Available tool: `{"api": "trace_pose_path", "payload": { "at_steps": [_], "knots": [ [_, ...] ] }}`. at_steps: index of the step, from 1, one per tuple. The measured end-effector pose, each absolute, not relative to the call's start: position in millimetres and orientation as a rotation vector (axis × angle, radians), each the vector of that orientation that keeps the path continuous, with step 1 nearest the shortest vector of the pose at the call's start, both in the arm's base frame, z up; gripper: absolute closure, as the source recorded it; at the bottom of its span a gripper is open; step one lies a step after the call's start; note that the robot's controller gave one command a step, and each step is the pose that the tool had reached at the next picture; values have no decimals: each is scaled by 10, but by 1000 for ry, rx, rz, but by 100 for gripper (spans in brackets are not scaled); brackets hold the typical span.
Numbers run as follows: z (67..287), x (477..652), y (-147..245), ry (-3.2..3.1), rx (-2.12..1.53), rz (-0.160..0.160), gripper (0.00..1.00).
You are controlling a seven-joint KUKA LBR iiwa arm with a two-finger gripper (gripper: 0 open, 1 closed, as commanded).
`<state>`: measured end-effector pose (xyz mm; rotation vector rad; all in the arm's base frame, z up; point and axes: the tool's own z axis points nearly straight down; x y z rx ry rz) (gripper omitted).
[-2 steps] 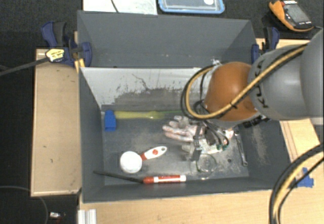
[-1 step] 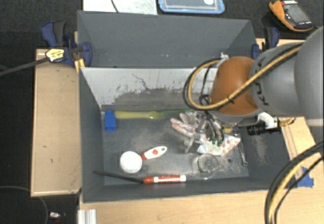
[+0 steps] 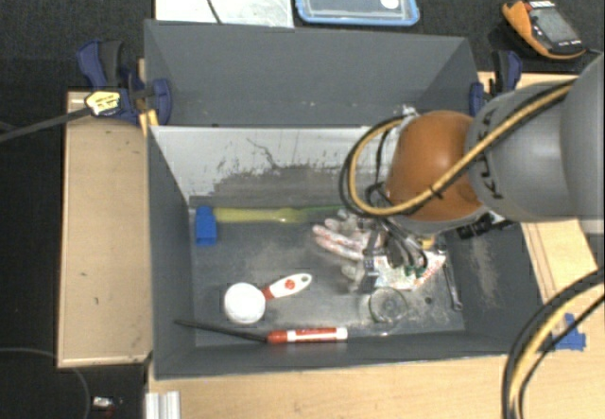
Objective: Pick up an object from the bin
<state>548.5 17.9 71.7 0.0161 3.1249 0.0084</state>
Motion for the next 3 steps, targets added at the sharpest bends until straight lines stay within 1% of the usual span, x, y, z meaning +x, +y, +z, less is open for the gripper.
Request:
{"api": "trace_pose_path", "payload": {
  "at_steps": [1, 2, 3],
  "knots": [
    [729, 5544, 88, 3102, 352, 10, 100],
    [729, 5544, 88, 3102, 352, 10, 100],
    [1055, 5521, 87, 3110, 354, 9, 100]
  ]
}}
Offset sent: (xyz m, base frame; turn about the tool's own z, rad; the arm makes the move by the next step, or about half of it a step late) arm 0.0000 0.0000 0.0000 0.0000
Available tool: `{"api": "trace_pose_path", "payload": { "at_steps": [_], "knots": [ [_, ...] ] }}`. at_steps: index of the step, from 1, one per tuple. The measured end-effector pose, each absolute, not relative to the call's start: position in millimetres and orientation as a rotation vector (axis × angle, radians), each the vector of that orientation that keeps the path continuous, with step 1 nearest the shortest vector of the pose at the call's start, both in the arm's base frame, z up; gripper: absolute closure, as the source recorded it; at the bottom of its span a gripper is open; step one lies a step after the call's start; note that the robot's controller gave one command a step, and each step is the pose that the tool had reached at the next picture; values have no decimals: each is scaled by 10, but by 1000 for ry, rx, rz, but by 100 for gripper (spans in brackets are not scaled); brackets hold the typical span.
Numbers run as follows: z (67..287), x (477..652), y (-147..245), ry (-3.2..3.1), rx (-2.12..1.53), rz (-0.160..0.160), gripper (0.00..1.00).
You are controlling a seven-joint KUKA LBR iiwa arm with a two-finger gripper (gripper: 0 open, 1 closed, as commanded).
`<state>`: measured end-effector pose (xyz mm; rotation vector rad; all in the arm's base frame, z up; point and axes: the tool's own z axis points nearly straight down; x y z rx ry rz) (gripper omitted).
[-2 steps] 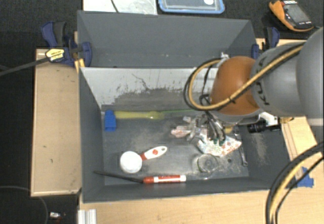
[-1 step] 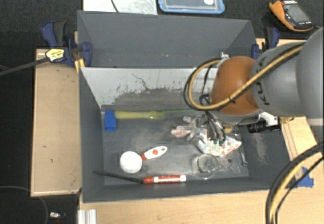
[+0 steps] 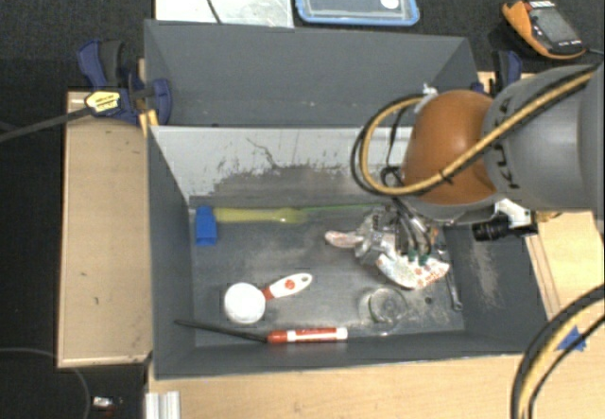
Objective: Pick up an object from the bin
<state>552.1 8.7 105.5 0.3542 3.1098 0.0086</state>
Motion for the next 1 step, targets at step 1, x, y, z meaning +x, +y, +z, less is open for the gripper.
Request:
{"api": "trace_pose_path", "payload": {
  "at_steps": [1],
  "knots": [
    [1384, 5545, 85, 3102, 353, 10, 100]
  ]
}}
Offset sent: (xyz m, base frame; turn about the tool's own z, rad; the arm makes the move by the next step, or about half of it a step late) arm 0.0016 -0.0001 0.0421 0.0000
